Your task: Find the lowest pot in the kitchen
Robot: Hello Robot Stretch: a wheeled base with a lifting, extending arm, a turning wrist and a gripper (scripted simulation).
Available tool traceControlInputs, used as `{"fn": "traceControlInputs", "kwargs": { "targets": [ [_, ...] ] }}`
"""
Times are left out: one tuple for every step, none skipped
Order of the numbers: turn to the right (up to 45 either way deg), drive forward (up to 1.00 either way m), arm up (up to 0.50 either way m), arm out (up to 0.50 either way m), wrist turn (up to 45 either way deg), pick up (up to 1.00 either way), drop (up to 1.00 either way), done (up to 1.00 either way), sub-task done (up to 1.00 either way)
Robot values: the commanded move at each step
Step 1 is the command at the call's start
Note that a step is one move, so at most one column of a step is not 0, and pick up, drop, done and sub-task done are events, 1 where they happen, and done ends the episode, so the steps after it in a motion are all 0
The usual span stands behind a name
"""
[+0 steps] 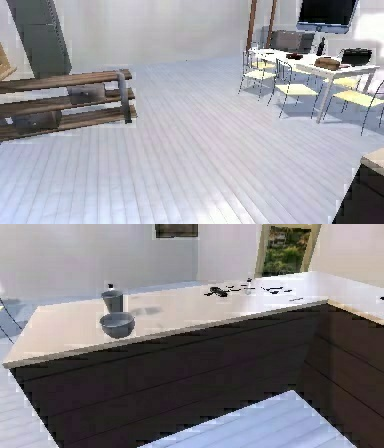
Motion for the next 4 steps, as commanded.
{"fn": "traceControlInputs", "kwargs": {
  "targets": [
    [0.0,0.60,0.00,0.00,0.0,0.00,0.00,0.00,0.00],
    [39.0,0.00,0.00,0.00,0.0,0.00,0.00,0.00,0.00],
    [0.0,0.75,0.00,0.00,0.0,0.00,0.00,0.00,0.00],
    [27.0,0.00,0.00,0.00,0.0,0.00,0.00,0.00,0.00]
  ]
}}
